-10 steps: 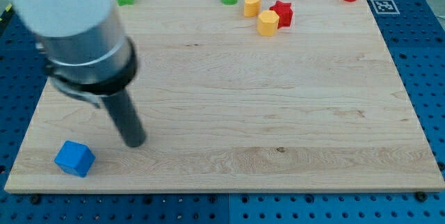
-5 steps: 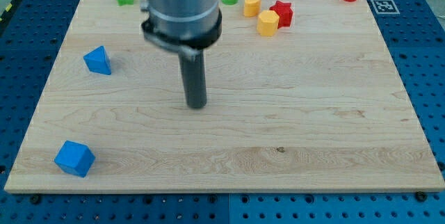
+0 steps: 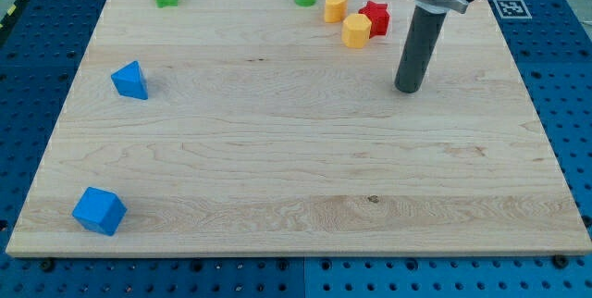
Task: Push the red star a bit down
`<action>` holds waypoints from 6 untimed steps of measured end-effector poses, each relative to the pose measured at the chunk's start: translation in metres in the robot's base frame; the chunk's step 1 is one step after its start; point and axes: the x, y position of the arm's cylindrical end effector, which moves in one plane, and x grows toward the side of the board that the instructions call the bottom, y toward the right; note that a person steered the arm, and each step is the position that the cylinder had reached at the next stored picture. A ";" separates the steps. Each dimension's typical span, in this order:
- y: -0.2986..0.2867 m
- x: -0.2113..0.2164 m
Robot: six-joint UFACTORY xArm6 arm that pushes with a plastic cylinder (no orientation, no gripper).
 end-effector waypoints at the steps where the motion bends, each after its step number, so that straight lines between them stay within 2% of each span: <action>1: 0.053 -0.008; 2: 0.057 -0.016; 4: 0.057 -0.106; 6: 0.035 -0.162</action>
